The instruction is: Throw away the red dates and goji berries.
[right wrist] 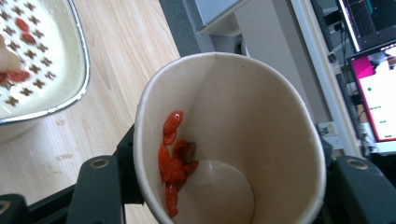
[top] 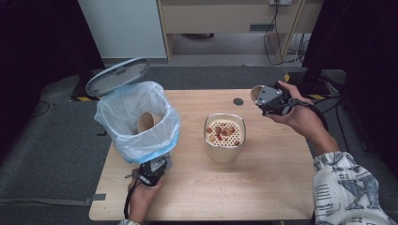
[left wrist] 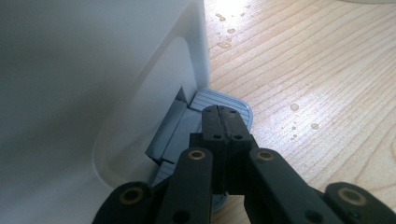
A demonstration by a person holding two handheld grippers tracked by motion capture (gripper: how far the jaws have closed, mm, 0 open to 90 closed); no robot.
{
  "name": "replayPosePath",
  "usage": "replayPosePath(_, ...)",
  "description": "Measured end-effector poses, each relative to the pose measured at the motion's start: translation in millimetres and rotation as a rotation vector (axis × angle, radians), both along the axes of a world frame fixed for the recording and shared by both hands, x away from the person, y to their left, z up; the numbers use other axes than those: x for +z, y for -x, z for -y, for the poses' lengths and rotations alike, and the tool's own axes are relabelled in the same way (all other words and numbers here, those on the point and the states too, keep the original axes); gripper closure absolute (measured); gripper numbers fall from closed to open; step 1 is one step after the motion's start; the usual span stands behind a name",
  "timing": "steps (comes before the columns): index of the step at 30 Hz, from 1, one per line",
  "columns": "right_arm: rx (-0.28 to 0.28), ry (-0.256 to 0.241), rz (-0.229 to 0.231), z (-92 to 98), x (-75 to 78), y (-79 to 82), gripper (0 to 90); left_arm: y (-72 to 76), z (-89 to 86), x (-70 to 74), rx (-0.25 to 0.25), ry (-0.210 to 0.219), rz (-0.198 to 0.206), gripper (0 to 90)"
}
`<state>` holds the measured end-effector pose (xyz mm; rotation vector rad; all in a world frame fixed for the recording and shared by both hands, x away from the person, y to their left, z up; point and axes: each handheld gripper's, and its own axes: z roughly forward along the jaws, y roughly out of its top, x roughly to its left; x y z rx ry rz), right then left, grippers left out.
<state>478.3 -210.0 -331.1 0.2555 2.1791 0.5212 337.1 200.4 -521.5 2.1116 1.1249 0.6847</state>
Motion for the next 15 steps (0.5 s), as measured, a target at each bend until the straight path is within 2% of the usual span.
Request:
replayPosePath(3, -0.007, -0.043, -0.023, 2.7, 0.4, 0.2, 38.1, 0.0, 0.0, 0.0, 0.0, 0.0, 0.0, 89.0)
replayPosePath(4, -0.005, -0.091, -0.045, 5.2, 0.9, -0.5, 38.1, 0.0, 0.0, 0.0, 0.0, 0.0, 0.0, 89.0)
replayPosePath(5, -0.005, -0.091, -0.045, 5.2, 0.9, -0.5, 38.1, 0.0, 0.0, 0.0, 0.0, -0.001, 0.0, 89.0)
replayPosePath(8, -0.011, -0.179, -0.085, 12.6, 2.1, -3.0, 38.1, 0.0, 0.0, 0.0, -0.001, -0.001, 0.0, 89.0)
replayPosePath(15, -0.023, -0.256, -0.124, 22.0, 3.3, -3.3, 37.9, 0.0, -0.1, 0.0, 0.0, 0.0, 0.0, 89.0)
